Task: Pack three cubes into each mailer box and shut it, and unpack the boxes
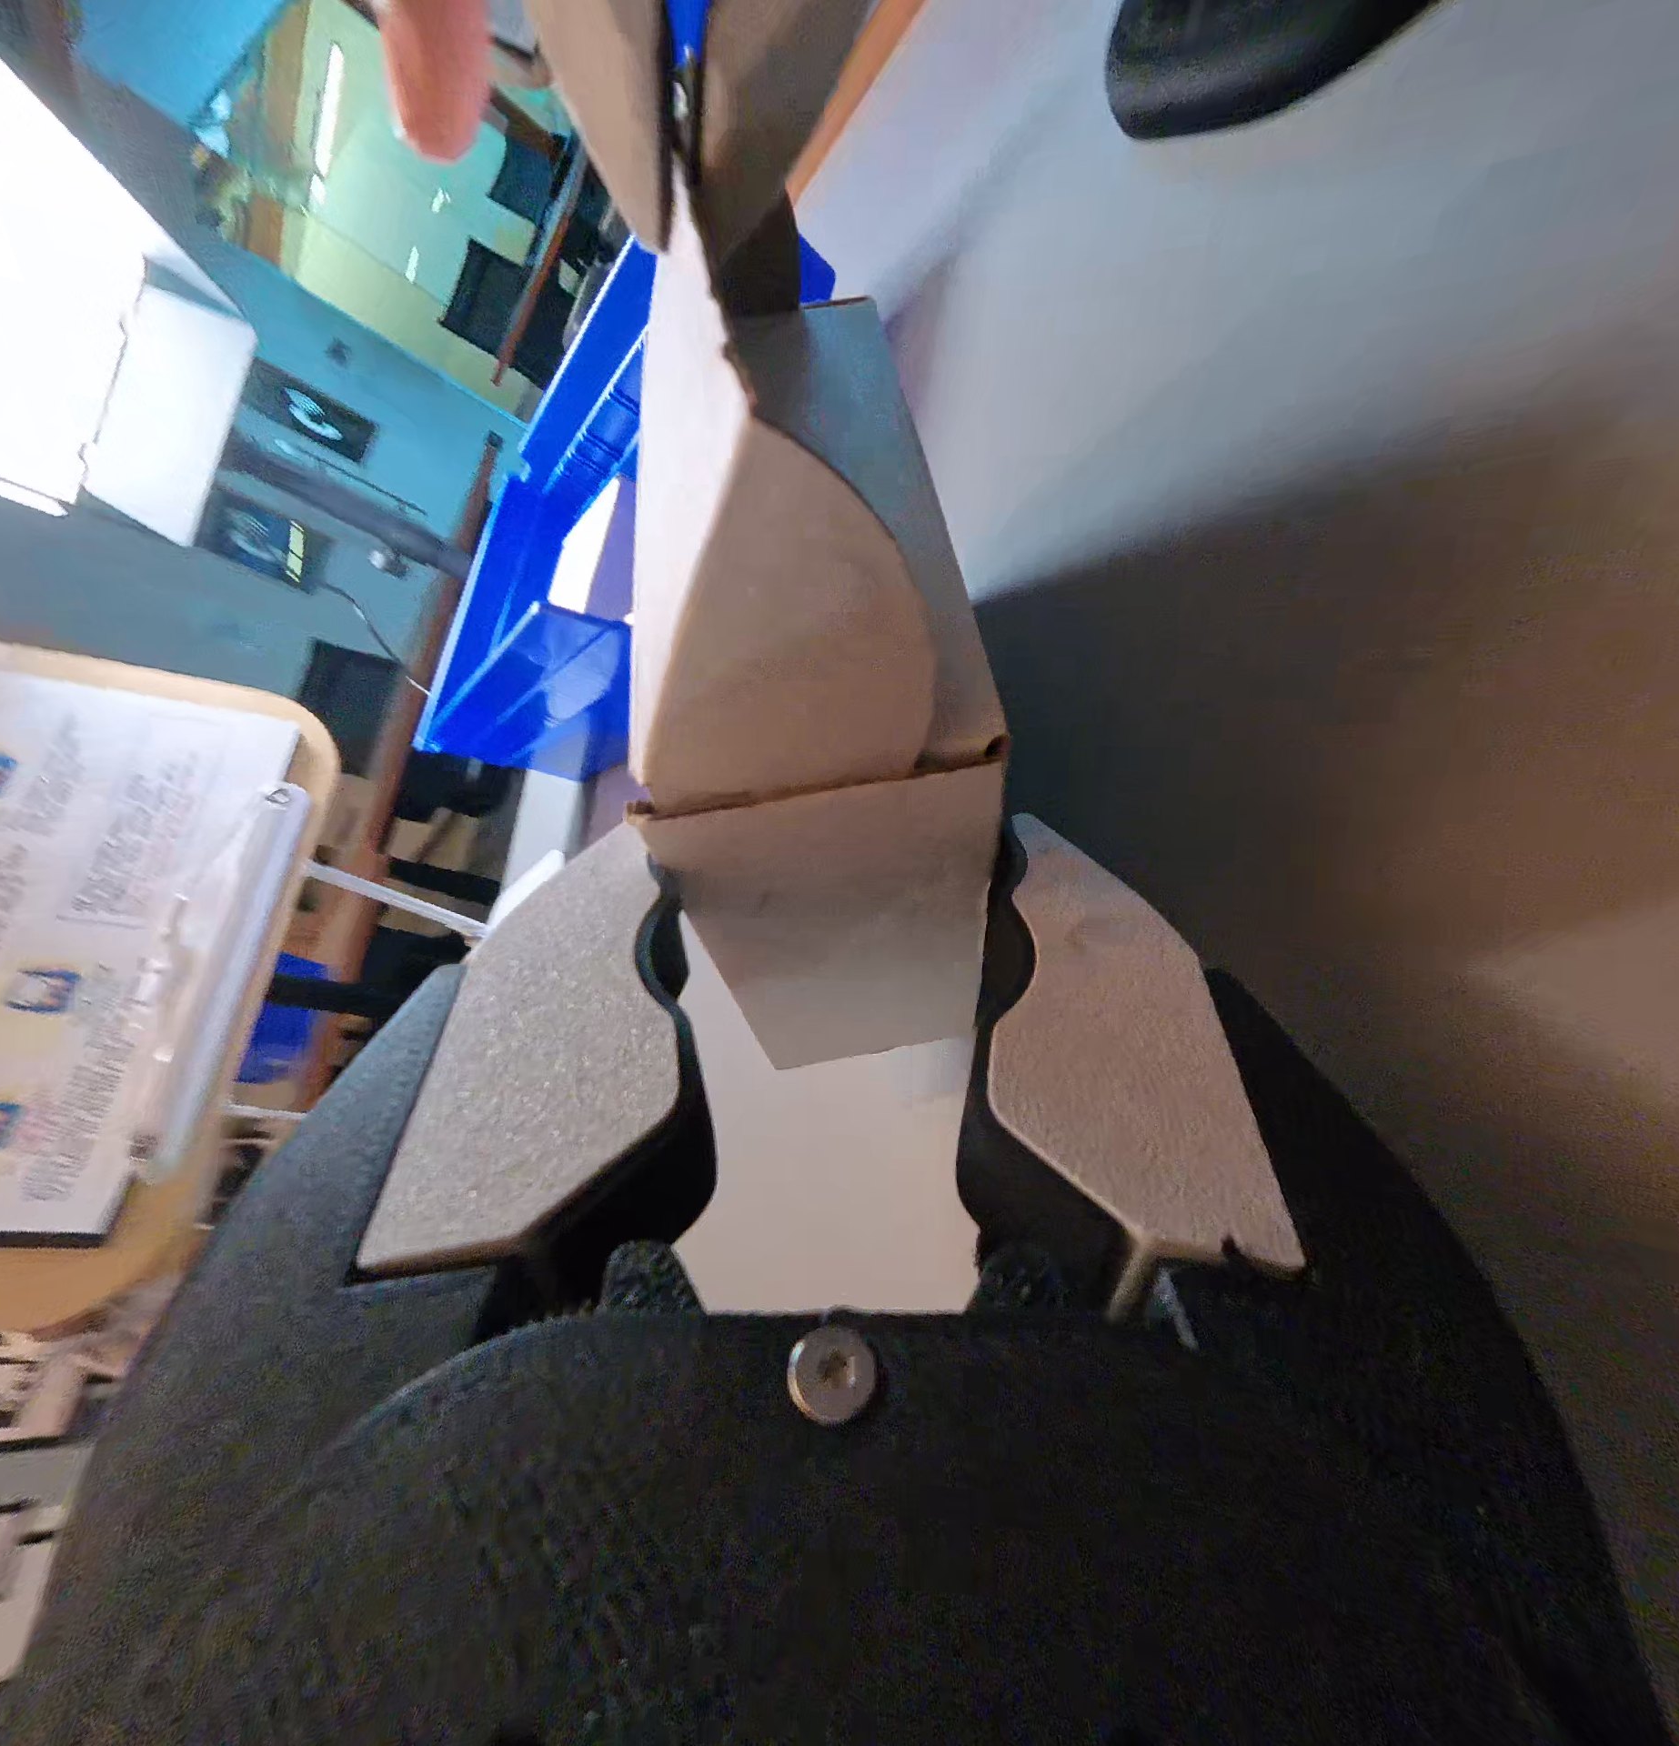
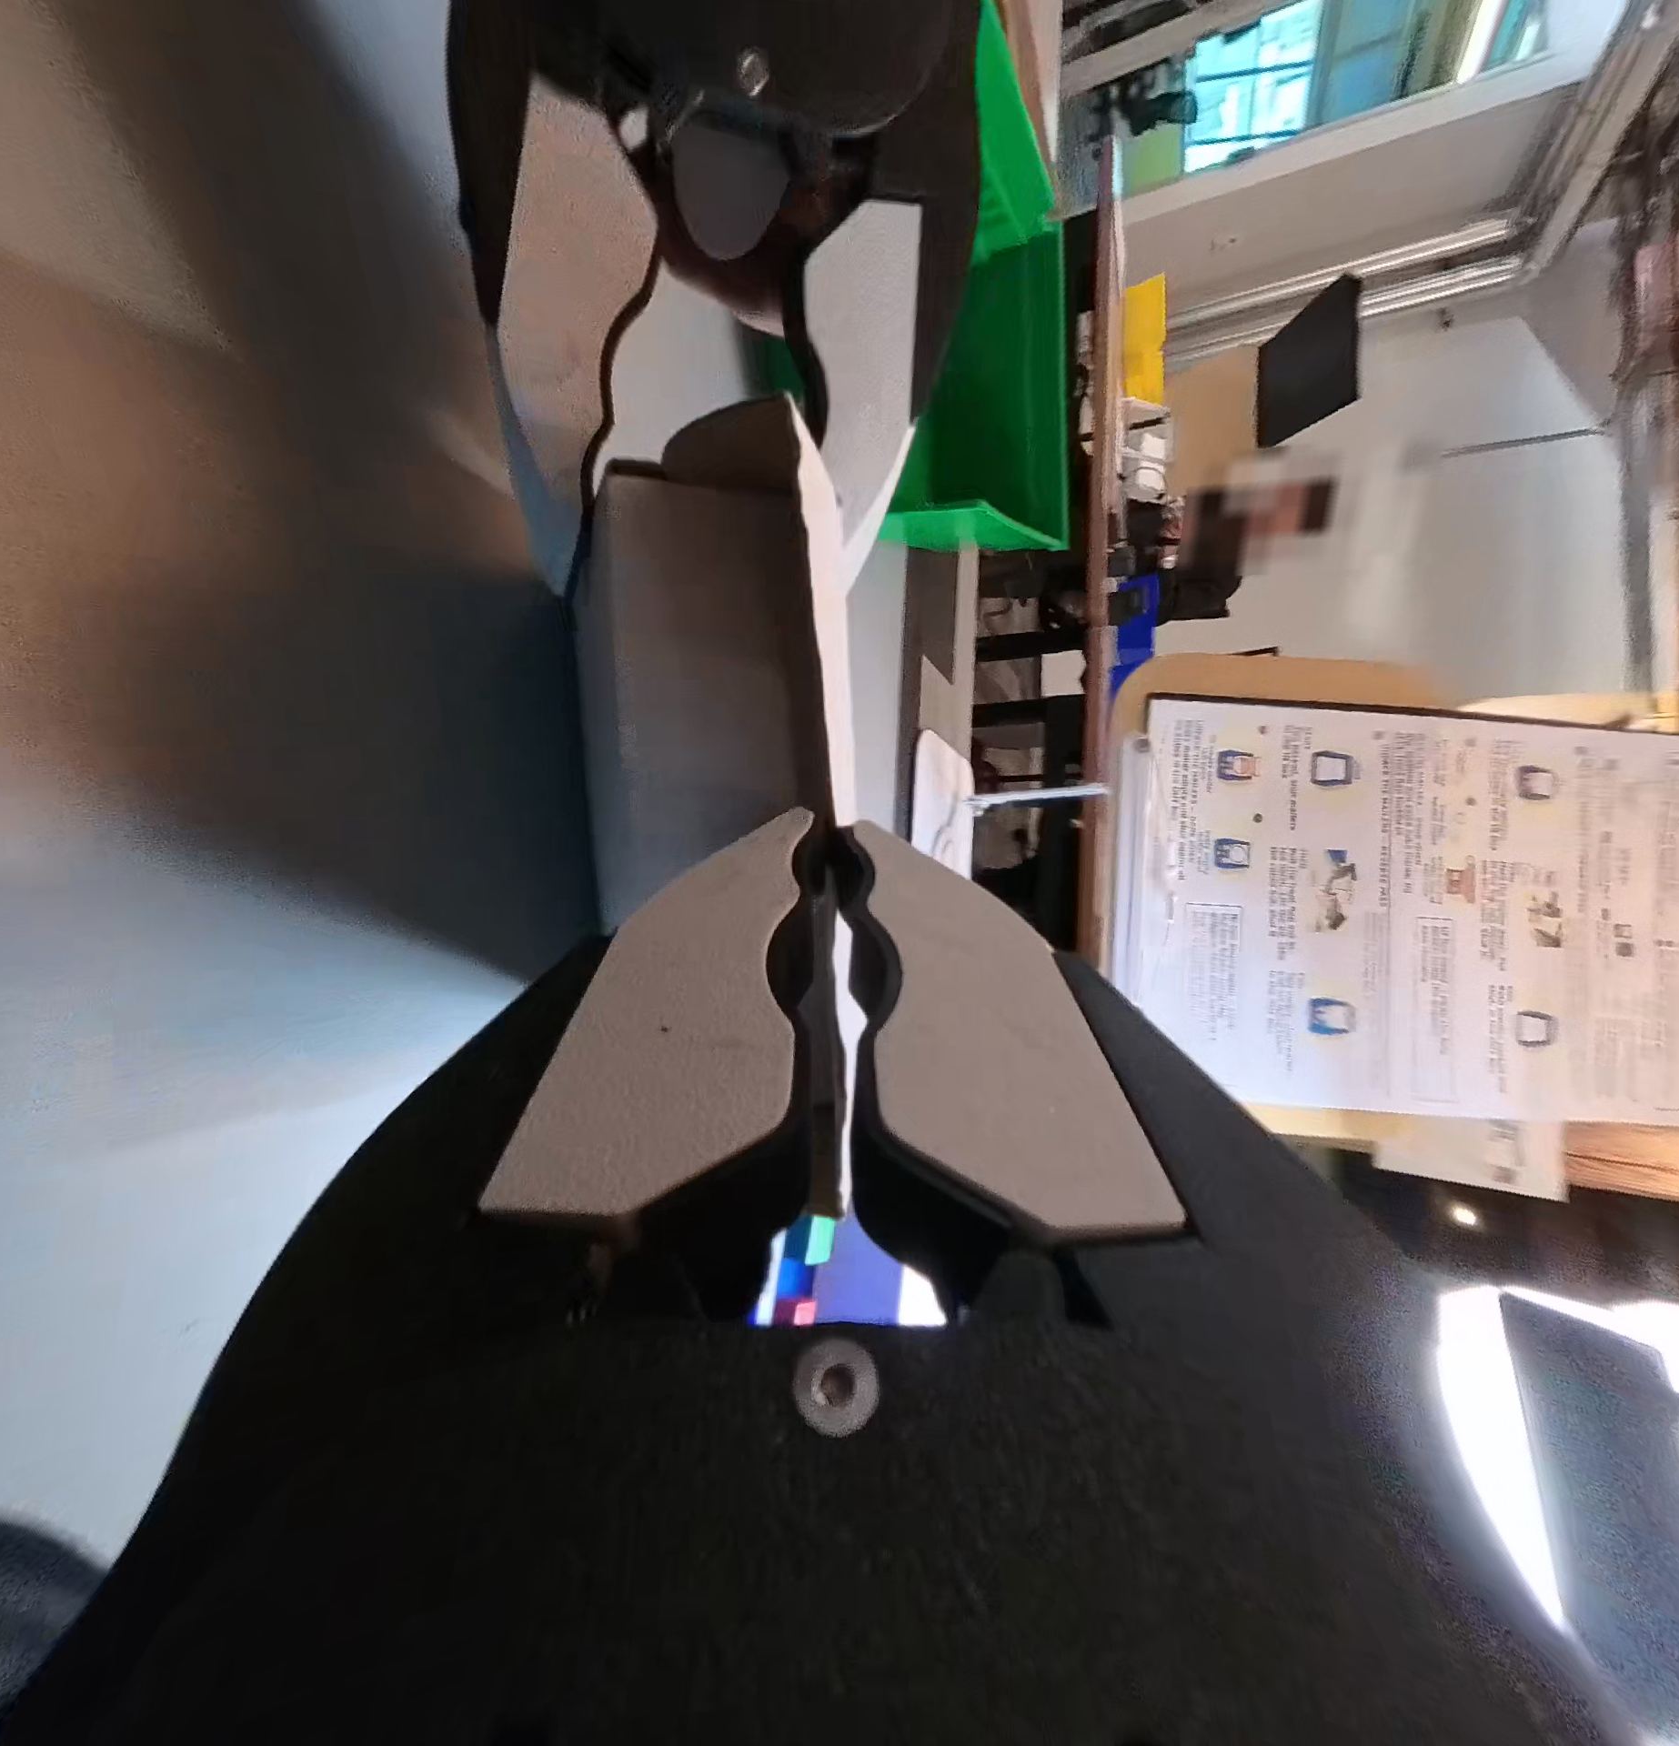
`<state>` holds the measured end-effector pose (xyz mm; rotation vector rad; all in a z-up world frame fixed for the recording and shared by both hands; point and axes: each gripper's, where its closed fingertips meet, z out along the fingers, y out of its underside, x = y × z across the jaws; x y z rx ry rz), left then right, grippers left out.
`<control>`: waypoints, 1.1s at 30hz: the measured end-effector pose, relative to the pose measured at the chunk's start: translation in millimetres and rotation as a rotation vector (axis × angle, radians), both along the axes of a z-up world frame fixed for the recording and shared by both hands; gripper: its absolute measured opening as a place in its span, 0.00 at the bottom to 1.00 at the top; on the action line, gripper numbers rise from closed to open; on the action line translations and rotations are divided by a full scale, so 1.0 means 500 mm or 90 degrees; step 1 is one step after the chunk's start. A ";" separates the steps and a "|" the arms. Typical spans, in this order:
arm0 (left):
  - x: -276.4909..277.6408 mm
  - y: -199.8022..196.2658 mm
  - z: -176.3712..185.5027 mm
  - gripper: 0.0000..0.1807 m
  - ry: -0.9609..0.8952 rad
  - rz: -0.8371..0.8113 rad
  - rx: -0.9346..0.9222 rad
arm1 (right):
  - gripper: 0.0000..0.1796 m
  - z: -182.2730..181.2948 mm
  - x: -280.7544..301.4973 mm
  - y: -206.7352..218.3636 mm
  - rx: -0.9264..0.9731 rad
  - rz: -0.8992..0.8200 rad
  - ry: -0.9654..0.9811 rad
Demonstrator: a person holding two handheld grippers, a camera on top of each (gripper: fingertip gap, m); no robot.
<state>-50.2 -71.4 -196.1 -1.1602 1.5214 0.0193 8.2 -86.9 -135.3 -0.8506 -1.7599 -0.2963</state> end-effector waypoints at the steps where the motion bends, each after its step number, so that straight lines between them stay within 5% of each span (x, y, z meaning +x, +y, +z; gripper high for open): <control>1: 0.001 -0.004 -0.003 0.34 0.014 -0.004 0.027 | 0.01 -0.002 0.004 -0.010 -0.029 -0.001 -0.015; 6: -0.030 -0.017 -0.031 0.38 0.018 0.028 -0.064 | 0.02 -0.031 0.020 -0.045 -0.135 -0.027 -0.039; 10: -0.049 -0.057 -0.002 0.39 -0.155 0.020 -0.297 | 0.03 -0.054 0.023 -0.068 -0.210 -0.059 -0.029; 13: -0.040 -0.084 0.020 0.38 -0.212 0.023 -0.360 | 0.04 -0.067 0.012 -0.089 -0.267 -0.065 -0.024; 19: -0.029 -0.118 -0.013 0.26 -0.122 0.037 -0.286 | 0.04 -0.085 -0.001 -0.111 -0.326 -0.062 -0.055; 22: -0.036 -0.123 -0.037 0.28 -0.051 0.042 -0.233 | 0.05 -0.091 -0.005 -0.126 -0.349 -0.049 -0.070; 26: -0.044 -0.125 0.022 0.30 -0.085 0.001 -0.194 | 0.04 -0.091 -0.007 -0.131 -0.346 -0.043 -0.079; 33: -0.039 -0.111 -0.027 0.33 0.056 -0.035 -0.138 | 0.04 -0.102 -0.005 -0.143 -0.356 -0.033 -0.098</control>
